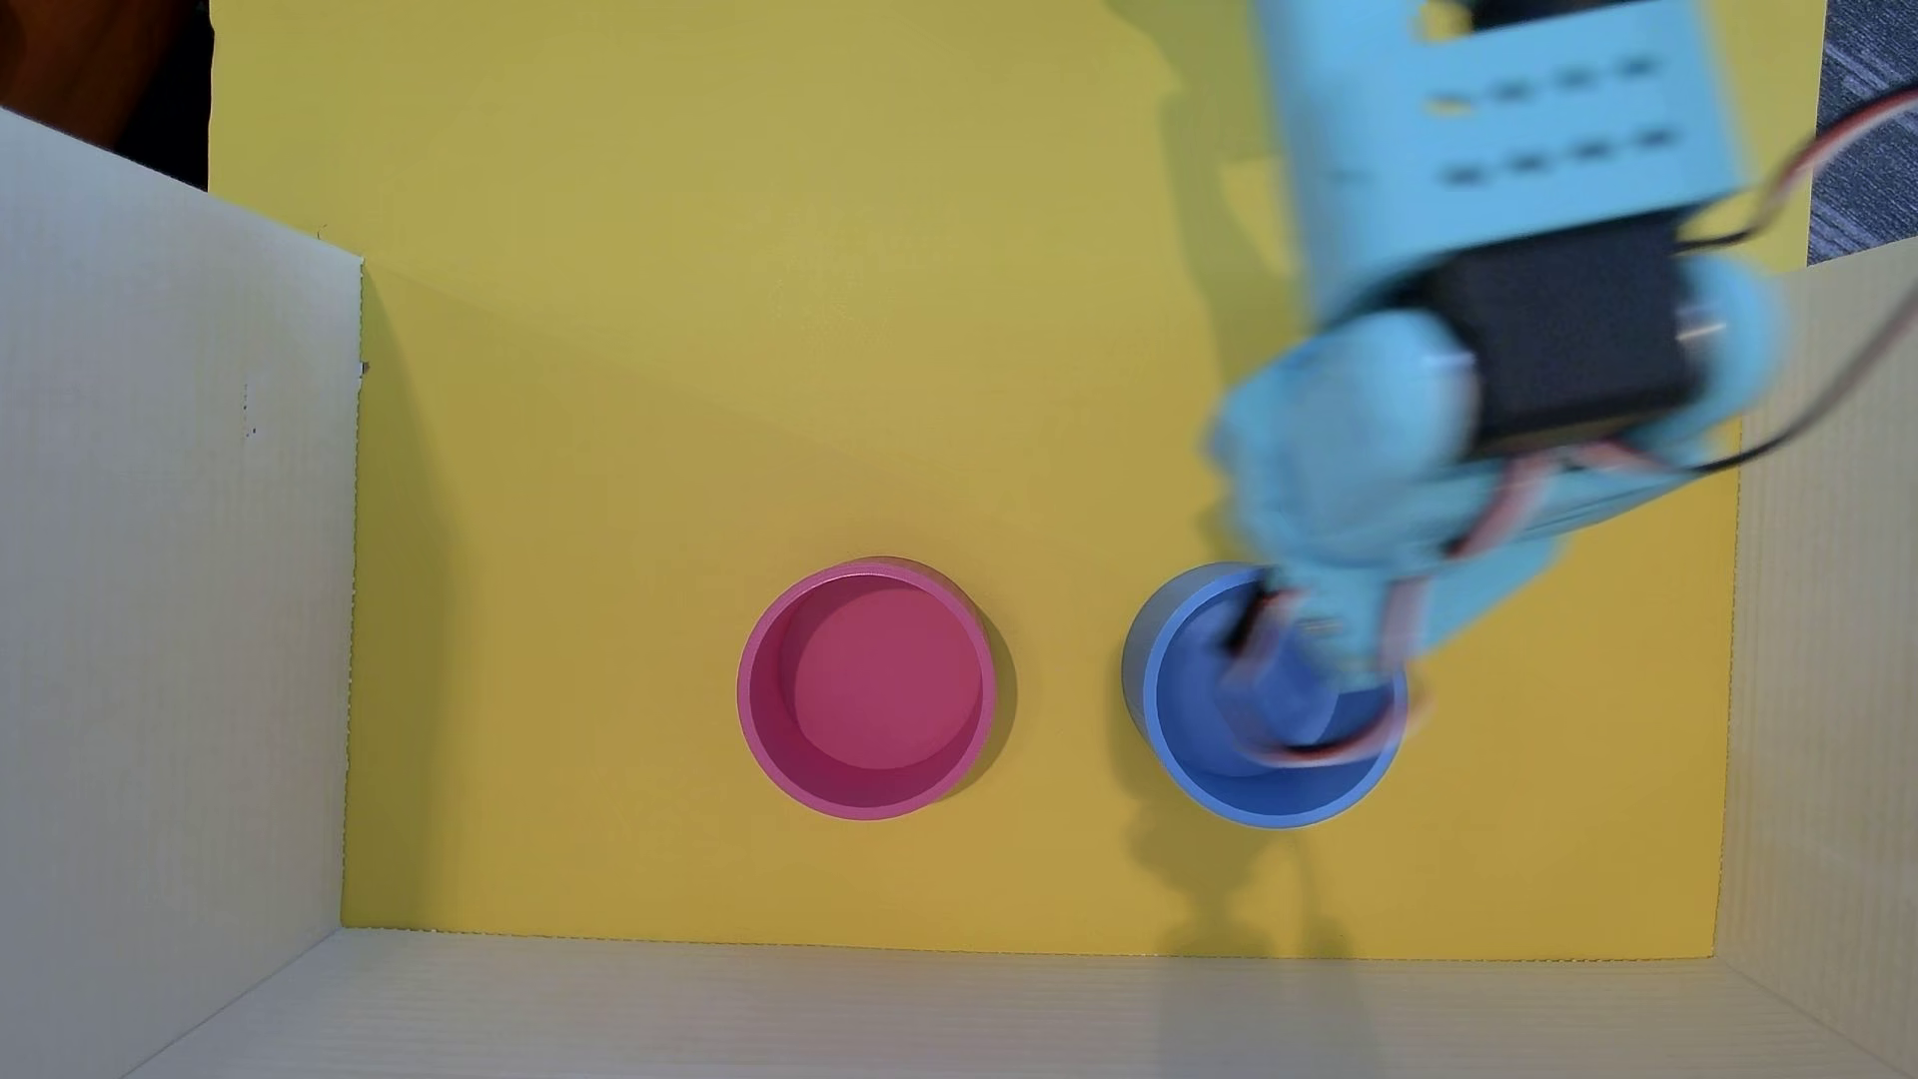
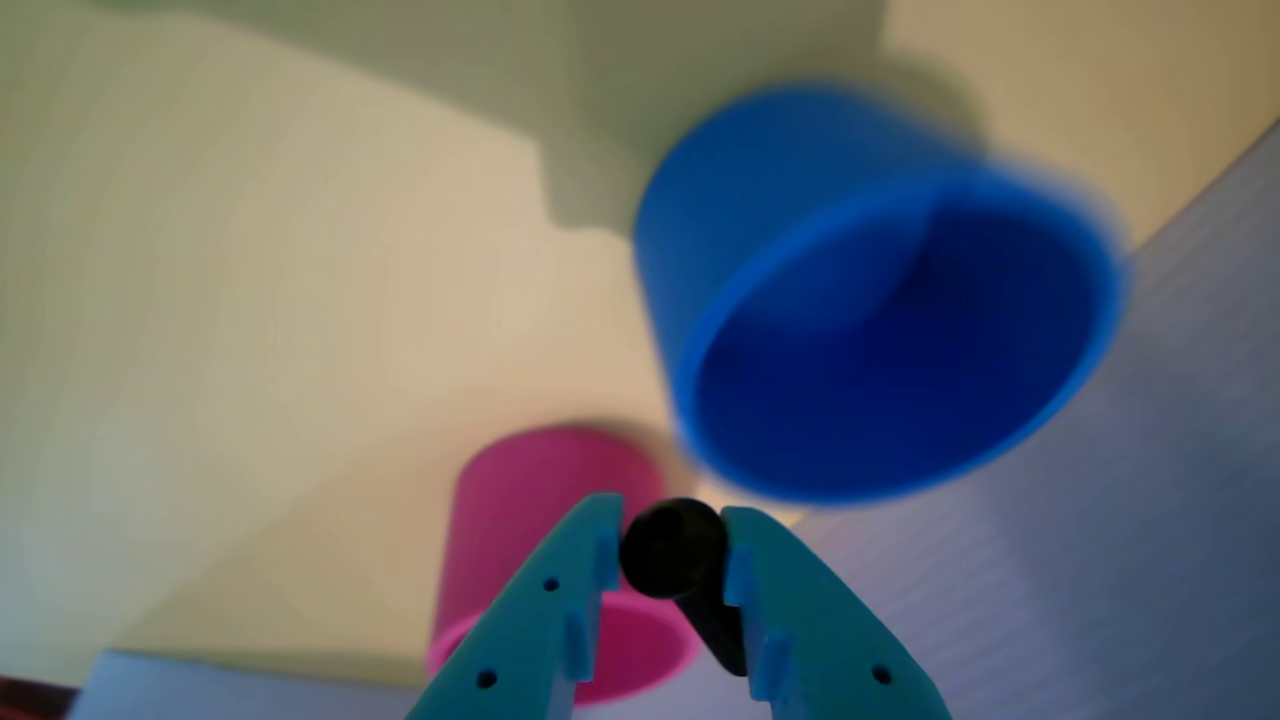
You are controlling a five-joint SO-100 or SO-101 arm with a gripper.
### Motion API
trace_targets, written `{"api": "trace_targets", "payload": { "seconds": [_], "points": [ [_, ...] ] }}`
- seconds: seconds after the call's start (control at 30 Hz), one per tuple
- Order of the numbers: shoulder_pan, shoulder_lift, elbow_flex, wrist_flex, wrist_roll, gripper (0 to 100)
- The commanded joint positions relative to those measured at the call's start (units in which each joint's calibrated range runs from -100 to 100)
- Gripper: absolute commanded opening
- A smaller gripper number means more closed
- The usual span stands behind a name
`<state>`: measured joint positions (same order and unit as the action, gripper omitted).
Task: Pick up the bolt and place it in the pink box
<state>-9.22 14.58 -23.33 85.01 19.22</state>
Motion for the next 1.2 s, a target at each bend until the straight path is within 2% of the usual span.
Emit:
{"api": "trace_targets", "payload": {
  "seconds": [0.0, 0.3, 0.43, 0.6, 0.77, 1.17],
  "points": [
    [5.47, -1.02, -2.85, -0.37, -0.59, 1],
    [13.42, -0.18, -2.31, -4.32, -4.71, 1],
    [13.64, -0.18, -2.76, -4.4, -4.87, 1],
    [13.64, 0.07, -1.86, -9.38, -7.84, 1],
    [13.64, 5.54, -4.21, -11.09, -8.77, 1],
    [13.71, 11.52, -13.71, -10.24, -9.82, 1]
  ]
}}
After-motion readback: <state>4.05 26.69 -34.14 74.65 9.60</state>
